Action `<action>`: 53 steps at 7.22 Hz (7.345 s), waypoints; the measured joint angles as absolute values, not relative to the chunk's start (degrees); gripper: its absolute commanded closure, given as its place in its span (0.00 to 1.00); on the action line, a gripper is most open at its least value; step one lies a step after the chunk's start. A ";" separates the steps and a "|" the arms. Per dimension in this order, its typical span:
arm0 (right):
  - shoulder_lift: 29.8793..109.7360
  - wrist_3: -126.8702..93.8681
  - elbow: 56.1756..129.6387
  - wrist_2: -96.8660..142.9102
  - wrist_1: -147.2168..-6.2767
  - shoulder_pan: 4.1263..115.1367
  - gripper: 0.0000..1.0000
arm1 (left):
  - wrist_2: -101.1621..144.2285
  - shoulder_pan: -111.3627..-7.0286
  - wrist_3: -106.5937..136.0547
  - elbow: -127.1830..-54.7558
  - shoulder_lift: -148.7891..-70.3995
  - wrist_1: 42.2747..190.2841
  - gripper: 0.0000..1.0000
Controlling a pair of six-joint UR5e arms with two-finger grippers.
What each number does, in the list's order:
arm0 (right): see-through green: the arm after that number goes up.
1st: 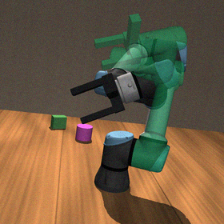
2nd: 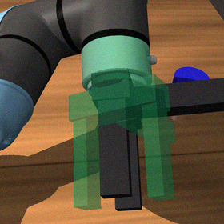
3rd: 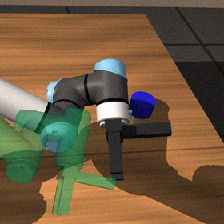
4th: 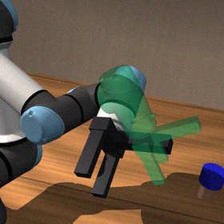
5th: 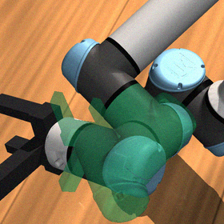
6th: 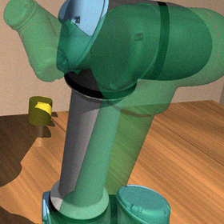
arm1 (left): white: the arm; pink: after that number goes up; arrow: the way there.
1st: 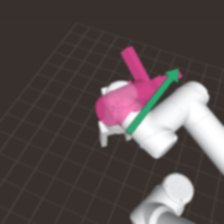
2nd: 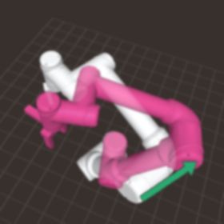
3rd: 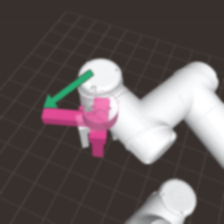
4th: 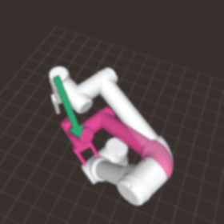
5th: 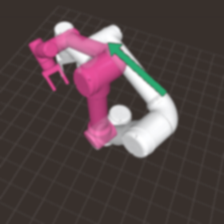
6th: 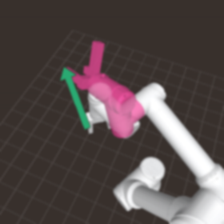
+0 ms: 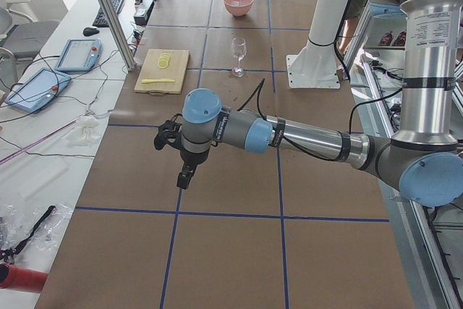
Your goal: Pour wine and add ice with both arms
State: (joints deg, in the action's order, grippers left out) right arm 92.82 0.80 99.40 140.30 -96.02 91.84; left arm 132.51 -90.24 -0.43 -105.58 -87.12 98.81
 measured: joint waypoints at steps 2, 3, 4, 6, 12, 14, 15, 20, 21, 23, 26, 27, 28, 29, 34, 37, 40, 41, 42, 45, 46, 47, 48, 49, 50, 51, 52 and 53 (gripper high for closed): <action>93.07 0.79 99.40 140.29 -95.99 91.85 0.00 | 132.51 -88.58 4.64 -106.32 -83.01 113.68 0.00; 93.27 0.79 99.40 140.31 -95.98 91.85 0.00 | 132.39 -86.86 7.28 -106.42 -80.66 121.61 0.00; 93.44 0.79 99.39 140.30 -95.99 91.84 0.00 | 131.82 -83.79 13.13 -106.72 -78.92 129.11 0.00; 93.63 0.81 98.79 140.26 -95.99 91.83 0.00 | 124.67 -73.11 29.38 -109.23 -76.05 140.04 0.00; 93.70 0.99 97.65 140.18 -95.86 91.84 0.00 | 95.53 -40.05 63.99 -126.71 -67.92 142.36 0.00; 93.76 1.20 97.65 140.19 -95.87 91.85 0.00 | 80.88 -27.72 74.89 -128.57 -65.79 138.34 0.00; 93.77 1.32 97.65 140.17 -95.83 91.85 0.00 | 75.20 -22.91 79.35 -129.12 -65.47 135.59 0.00; 93.85 1.56 97.65 140.02 -95.80 91.78 0.00 | 58.33 -9.06 88.57 -129.28 -66.49 128.28 0.00; 93.86 1.50 97.65 140.01 -95.80 91.77 0.00 | 53.75 -6.57 90.21 -128.78 -67.16 128.09 0.00; 93.86 1.44 97.65 140.01 -95.78 91.76 0.00 | 44.62 -3.90 92.35 -125.49 -69.85 128.06 0.00; 93.87 1.59 97.65 140.01 -95.79 91.76 0.00 | 40.77 -3.42 94.08 -120.96 -70.77 127.98 0.00; 93.87 1.63 97.65 140.01 -95.78 91.76 0.00 | 39.60 -3.16 95.38 -119.45 -70.88 127.95 0.00; 93.87 1.68 97.65 140.01 -95.74 91.76 0.00 | 37.69 -2.55 96.69 -118.12 -71.10 127.91 0.00; 93.86 1.72 97.65 140.01 -95.72 91.76 0.00 | 35.56 -1.85 97.31 -116.41 -72.20 127.89 0.00; 93.87 1.76 97.65 139.84 -95.71 91.76 0.00 | 25.92 -1.21 97.78 -108.84 -80.28 128.01 0.11; 93.87 1.76 97.65 139.89 -95.71 91.76 0.00 | 25.09 -1.21 97.95 -106.43 -80.62 128.05 0.23; 93.87 1.76 97.65 139.88 -95.75 91.76 0.00 | 24.92 -1.49 97.67 -105.77 -80.88 128.04 0.22; 93.87 1.78 97.65 139.86 -95.76 91.76 0.00 | 24.79 -2.01 97.48 -105.47 -80.95 128.00 0.20; 93.87 1.81 97.66 139.86 -95.74 91.76 0.00 | 24.73 -2.80 97.34 -104.68 -81.09 127.96 0.16; 93.87 1.84 97.72 139.92 -95.71 91.76 0.00 | 24.68 -5.03 96.25 -102.15 -83.76 127.88 0.16; 93.87 1.84 97.69 139.92 -95.71 91.76 0.00 | 24.64 -5.56 95.67 -101.58 -84.66 127.88 0.17; 93.87 1.83 97.68 139.92 -95.71 91.76 0.00 | 24.62 -5.98 95.36 -100.83 -85.12 127.88 0.17; 93.87 1.81 97.70 139.92 -95.71 91.76 0.00 | 24.61 -6.25 95.25 -100.17 -85.34 127.88 0.22; 93.87 1.82 97.72 139.92 -95.71 91.76 0.00 | 24.63 -6.36 95.18 -99.77 -85.45 127.88 0.29; 93.87 1.84 97.73 139.92 -95.71 91.76 0.00 | 24.67 -6.38 95.13 -99.61 -85.54 127.90 0.29; 93.87 1.84 97.73 139.92 -95.71 91.76 0.00 | 24.69 -6.39 95.09 -99.47 -85.79 127.94 0.32; 93.87 1.85 97.73 139.92 -95.71 91.76 0.00 | 24.69 -6.39 95.04 -99.18 -86.10 127.96 0.37; 93.87 1.85 97.74 139.92 -95.71 91.76 0.00 | 24.70 -6.39 95.02 -98.93 -86.24 127.96 0.41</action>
State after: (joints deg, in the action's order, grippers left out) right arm 93.87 1.85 97.74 139.92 -95.71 91.76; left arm 24.70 -6.39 95.02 -98.93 -86.24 127.96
